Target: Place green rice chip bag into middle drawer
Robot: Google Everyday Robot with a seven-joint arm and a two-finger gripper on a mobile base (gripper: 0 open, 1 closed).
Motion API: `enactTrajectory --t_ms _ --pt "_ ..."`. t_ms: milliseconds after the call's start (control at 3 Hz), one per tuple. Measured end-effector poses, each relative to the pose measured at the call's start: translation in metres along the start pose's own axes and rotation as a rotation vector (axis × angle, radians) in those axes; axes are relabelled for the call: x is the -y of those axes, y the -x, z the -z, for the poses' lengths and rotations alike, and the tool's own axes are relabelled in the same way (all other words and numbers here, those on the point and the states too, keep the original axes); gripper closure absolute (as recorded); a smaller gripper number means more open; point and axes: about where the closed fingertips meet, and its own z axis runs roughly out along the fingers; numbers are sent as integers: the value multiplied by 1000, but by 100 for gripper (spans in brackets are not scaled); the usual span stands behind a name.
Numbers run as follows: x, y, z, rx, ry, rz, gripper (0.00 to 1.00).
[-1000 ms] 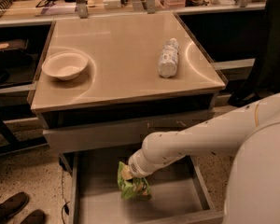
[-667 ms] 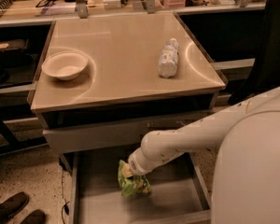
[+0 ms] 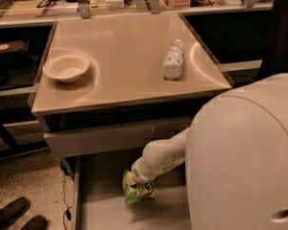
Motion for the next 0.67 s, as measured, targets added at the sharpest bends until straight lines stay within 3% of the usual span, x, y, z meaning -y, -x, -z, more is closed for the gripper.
enactTrajectory --t_ms 333,667 --pt "0 -1 -3 -2 1 -3 100" --pt "0 -1 -3 -2 1 -3 81"
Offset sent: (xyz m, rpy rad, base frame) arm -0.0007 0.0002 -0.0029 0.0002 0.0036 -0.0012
